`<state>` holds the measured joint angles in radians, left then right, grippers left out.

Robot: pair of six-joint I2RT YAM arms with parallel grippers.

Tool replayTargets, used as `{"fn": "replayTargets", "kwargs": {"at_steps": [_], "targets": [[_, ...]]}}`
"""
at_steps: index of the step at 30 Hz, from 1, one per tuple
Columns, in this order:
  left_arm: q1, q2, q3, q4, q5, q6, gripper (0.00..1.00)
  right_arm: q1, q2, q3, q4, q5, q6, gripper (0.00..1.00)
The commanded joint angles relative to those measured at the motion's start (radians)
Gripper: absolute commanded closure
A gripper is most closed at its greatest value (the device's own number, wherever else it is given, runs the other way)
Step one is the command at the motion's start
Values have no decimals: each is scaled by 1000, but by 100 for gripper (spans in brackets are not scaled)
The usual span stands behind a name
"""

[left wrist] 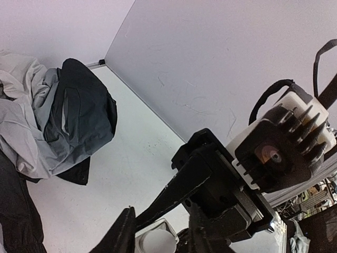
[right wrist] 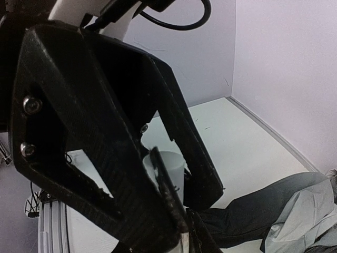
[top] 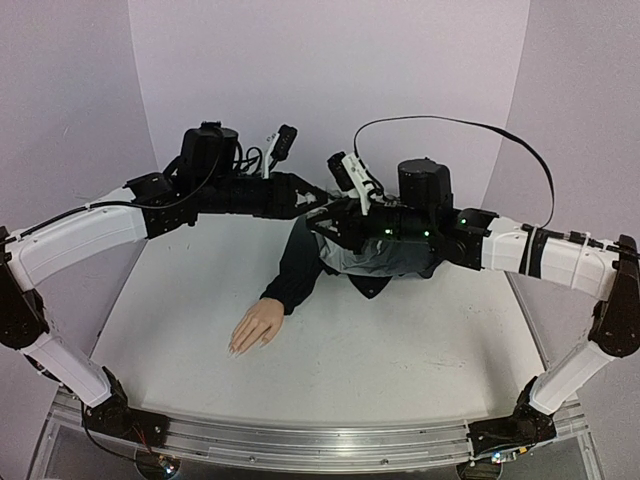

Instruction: Paint the nails

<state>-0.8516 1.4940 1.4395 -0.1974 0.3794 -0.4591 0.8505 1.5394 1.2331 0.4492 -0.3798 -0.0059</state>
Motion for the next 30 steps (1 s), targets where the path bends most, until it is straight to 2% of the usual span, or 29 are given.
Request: {"fn": "replayTargets", "kwargs": {"at_steps": [1,7,10,13,15,18,20,23,26,29,30], "targets": [[-1,-1,60,24,-13,-1,72,11,-13,49,59,22,-13,100],[-1,28,81,24,98,15,93,10,-20,50,69,8,-10,100],[-1,45,104,27,236,71,100,0,-44,42,70,-70,-26,100],[-1,53,112,65,511,170,100,-42,-74,41,71,-369,-29,100],[-5,40,102,86,700,227,100,-69,-73,54,72,-678,-14,100],[-17,-1,92,97,876,312,100,-75,-9,123,74,-1125,85,100],[-21,-20,96,98,944,340,100,-74,28,145,74,-1253,141,100],[-23,-26,112,98,971,345,100,-75,6,105,70,-1175,138,100],[-23,-32,107,101,922,335,100,-76,-26,79,67,-1051,118,100],[-22,-60,73,101,753,318,100,-81,-49,62,60,-869,93,100],[-18,-75,57,102,672,305,95,-82,-57,54,55,-809,83,100]]}}
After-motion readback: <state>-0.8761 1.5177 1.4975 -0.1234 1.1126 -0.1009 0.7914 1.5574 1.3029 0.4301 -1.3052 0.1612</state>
